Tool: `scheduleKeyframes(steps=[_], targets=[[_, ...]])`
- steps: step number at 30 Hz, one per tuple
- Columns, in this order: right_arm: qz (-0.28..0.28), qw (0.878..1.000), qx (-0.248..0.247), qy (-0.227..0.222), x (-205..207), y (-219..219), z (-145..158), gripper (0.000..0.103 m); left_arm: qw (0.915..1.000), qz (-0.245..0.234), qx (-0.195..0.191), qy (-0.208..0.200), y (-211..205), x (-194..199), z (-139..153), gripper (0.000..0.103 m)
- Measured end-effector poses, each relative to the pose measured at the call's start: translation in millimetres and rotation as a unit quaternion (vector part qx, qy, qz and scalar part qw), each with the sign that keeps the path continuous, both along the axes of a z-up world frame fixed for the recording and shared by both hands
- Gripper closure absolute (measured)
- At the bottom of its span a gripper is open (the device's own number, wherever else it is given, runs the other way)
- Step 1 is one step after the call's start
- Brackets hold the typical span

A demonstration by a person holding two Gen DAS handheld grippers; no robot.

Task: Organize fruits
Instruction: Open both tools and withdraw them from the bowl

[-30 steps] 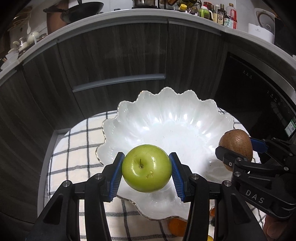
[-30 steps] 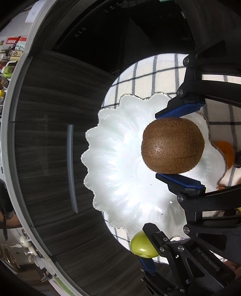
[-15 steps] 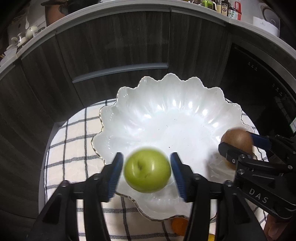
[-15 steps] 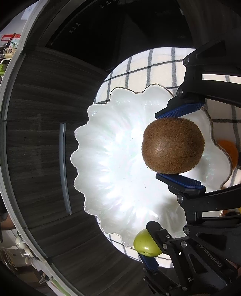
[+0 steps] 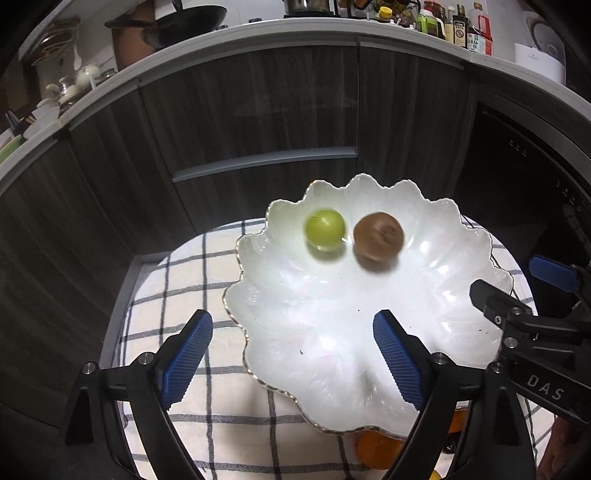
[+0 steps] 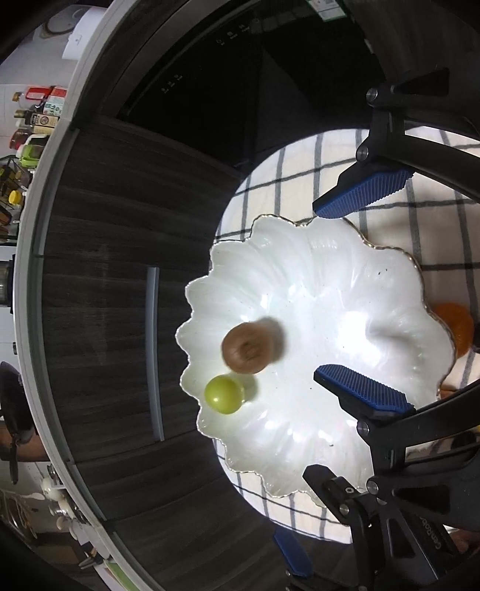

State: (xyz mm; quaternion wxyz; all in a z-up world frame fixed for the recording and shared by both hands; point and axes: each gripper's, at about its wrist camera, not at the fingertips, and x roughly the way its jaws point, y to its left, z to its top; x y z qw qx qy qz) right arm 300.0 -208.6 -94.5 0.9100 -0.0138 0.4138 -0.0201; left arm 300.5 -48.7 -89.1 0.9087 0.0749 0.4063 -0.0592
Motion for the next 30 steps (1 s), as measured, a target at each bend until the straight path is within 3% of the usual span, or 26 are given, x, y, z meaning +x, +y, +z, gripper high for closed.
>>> scheduleKeyframes(steps=[13,30], targets=[[-0.015,1.000,-0.003,-0.027,-37.2,-5.8,25.4,0.020,0.9994,0.011,-0.010,-0.031,4.4,-32.1,30.4,0.010],[-0.027,0.999,0.003,-0.043,-92.7,-11.5,39.2,0.020,0.9989,0.011,-0.014,-0.042,5.1,-89.9,42.1,0.010]])
